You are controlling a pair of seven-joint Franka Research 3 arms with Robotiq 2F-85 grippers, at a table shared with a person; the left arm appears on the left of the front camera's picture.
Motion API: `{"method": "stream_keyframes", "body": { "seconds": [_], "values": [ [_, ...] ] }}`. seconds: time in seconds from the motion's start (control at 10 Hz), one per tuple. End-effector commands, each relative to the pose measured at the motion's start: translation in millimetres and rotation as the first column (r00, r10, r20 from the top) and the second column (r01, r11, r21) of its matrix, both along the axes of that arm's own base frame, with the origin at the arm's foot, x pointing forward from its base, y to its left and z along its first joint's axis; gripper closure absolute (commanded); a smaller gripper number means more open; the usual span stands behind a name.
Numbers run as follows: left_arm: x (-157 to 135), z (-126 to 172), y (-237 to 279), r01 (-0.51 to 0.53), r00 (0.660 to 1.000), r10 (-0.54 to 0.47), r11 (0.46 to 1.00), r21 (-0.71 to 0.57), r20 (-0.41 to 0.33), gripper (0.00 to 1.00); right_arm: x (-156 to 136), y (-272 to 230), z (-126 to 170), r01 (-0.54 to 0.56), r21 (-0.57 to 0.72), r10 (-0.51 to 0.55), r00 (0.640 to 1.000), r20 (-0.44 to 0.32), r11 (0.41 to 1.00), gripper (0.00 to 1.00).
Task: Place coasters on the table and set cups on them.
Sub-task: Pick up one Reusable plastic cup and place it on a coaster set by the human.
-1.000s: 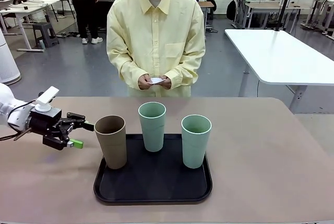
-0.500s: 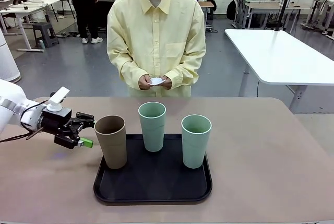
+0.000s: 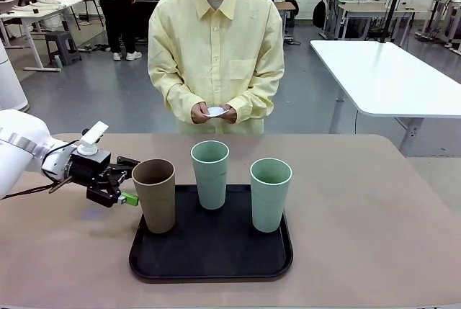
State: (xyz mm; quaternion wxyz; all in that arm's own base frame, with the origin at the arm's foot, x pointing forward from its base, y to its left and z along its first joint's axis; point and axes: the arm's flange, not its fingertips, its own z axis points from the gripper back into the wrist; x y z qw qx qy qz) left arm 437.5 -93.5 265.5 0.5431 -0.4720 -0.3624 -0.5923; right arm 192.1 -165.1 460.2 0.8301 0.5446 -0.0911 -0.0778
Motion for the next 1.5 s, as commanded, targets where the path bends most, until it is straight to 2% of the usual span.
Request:
{"method": "stream_keyframes", "body": {
  "seconds": [0.0, 0.8, 1.4],
  "values": [
    [1, -4, -9, -0.002, 1.0, 0.003, 1.0, -0.01, 0.022, 0.0, 1, -2, 0, -0.004, 0.01, 0.004, 1.0, 0.02, 1.0, 0.0],
    [-17, -10, -17, 0.091, 0.996, -0.091, 0.996, -0.007, -0.008, 0.0, 1, -2, 0, -0.004, 0.01, 0.004, 1.0, 0.02, 1.0, 0.0],
    [-31, -15, -32, 0.136, 0.991, -0.135, 0.991, -0.011, 0.009, 0.0, 1, -2, 0, -0.004, 0.01, 0.004, 1.0, 0.02, 1.0, 0.0]
  ]
}}
